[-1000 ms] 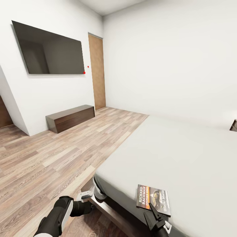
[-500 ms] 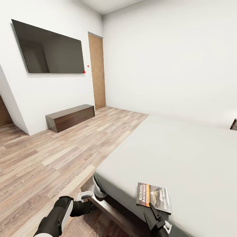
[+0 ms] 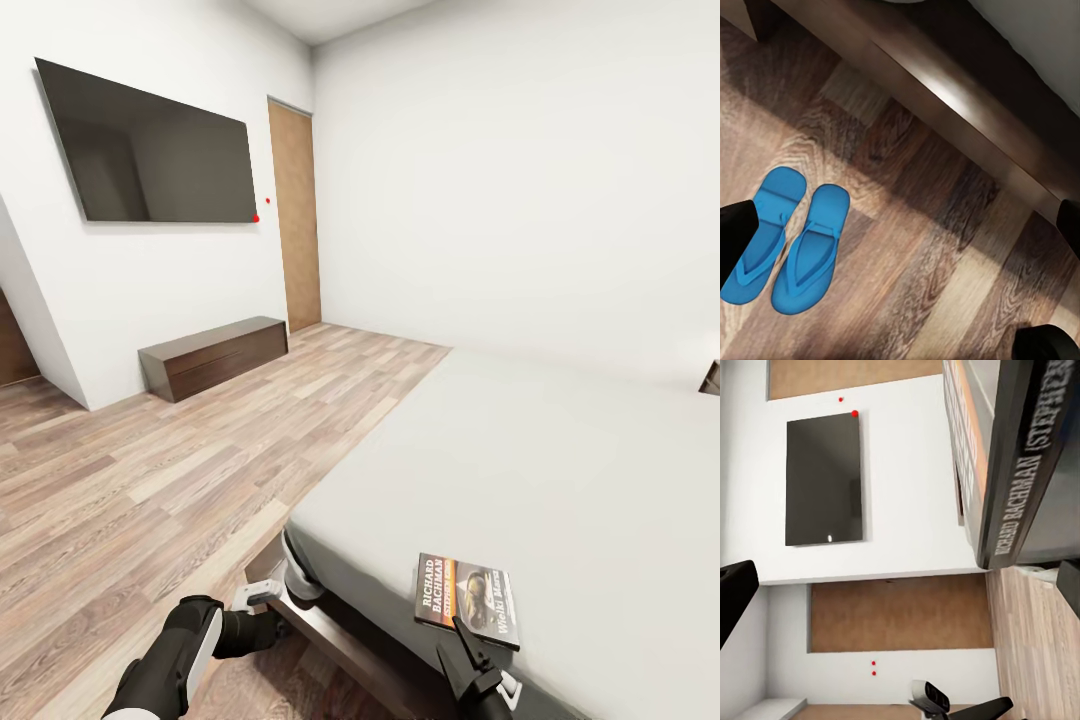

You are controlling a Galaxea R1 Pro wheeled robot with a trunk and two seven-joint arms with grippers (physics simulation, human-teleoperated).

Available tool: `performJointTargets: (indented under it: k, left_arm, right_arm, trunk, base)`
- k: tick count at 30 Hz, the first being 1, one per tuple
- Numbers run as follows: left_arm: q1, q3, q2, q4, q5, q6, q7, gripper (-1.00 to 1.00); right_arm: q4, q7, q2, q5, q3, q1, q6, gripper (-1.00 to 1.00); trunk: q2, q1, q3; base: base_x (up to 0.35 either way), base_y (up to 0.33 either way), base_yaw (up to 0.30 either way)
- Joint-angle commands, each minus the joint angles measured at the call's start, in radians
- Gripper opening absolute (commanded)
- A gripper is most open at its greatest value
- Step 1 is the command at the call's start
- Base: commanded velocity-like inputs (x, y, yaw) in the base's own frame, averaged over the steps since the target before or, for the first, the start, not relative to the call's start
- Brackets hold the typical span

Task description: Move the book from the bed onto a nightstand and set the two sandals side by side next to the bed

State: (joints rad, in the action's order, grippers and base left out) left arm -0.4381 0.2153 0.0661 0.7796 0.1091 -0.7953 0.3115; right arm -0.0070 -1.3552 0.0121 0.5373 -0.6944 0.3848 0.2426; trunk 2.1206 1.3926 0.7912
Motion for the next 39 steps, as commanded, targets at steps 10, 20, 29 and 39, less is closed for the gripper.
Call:
performJointTargets:
  k: [10,20,29,39]
  left_arm:
    - [-0.001,0.006,0.001,0.001,0.011,-0.004,0.009,1.0]
    - [-0.001,0.006,0.001,0.001,0.011,-0.004,0.009,1.0]
    - [-0.001,0.006,0.001,0.001,0.011,-0.004,0.009,1.0]
    - [-0.001,0.006,0.001,0.001,0.011,-0.004,0.009,1.0]
  right_arm:
    - [-0.002,-0.002,0.0,0.011,0.007,0.0,0.01,1.0]
    - [-0.005,-0.002,-0.001,0.012,0.0,0.001,0.01,1.0]
    - [-0.007,-0.002,-0.001,0.071,-0.017,0.002,0.01,1.0]
    - [-0.007,-0.002,-0.002,0.102,-0.019,0.003,0.01,1.0]
  trunk:
    - [0.0,0.0,0.001]
    - [0.0,0.0,0.001]
    - [0.0,0.0,0.001]
    - [0.0,0.0,0.001]
  base:
    - [0.0,0.0,0.0]
    - [0.0,0.0,0.0]
    - [0.0,0.0,0.0]
    - [0.0,0.0,0.0]
